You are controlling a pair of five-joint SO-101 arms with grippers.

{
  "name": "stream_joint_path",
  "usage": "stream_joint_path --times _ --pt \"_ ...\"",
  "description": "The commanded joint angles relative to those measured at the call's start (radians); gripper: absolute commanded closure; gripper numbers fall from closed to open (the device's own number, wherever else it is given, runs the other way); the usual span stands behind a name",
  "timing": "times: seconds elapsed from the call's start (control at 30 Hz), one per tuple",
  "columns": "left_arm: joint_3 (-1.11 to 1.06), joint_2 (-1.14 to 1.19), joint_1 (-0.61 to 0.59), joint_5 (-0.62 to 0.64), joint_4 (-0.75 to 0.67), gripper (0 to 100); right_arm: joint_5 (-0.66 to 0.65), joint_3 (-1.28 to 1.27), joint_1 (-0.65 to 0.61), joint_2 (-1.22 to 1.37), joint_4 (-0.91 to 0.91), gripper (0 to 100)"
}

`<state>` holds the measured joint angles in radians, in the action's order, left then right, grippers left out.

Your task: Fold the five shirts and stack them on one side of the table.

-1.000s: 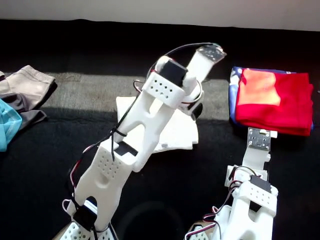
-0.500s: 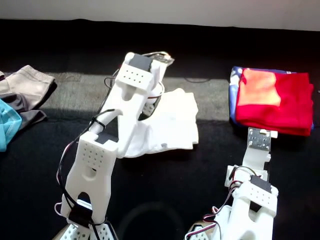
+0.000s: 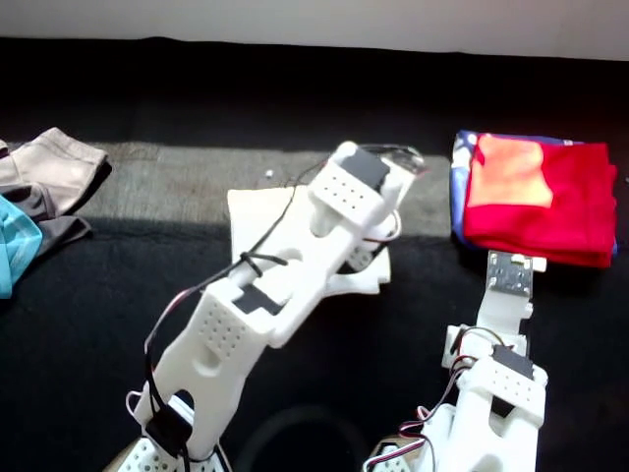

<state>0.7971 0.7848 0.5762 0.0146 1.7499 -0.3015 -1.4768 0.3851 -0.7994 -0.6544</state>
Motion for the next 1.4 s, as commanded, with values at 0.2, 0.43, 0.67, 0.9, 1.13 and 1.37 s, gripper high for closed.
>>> stream_joint_path --times 0.2,0.43,0.67,0.9,1.13,1.37 --pt "0.01 -0.214 -0.068 0.002 0.012 99 0.011 -0.019 0.007 0.012 0.021 86.8" --pt "-0.015 -0.051 -0.222 0.0 0.009 99 0.011 -0.019 0.005 0.012 0.021 86.8" --pt "-0.013 0.025 -0.179 0.006 -0.037 99 0.011 -0.019 0.005 0.012 0.021 86.8" --pt "-0.013 0.021 0.002 0.026 -0.031 99 0.011 -0.019 0.005 0.012 0.021 86.8" --pt "-0.013 -0.001 0.127 0.077 -0.006 99 0.011 -0.019 0.005 0.012 0.021 86.8" --pt "-0.013 -0.151 0.131 0.069 -0.011 99 0.011 -0.019 0.005 0.012 0.021 86.8"
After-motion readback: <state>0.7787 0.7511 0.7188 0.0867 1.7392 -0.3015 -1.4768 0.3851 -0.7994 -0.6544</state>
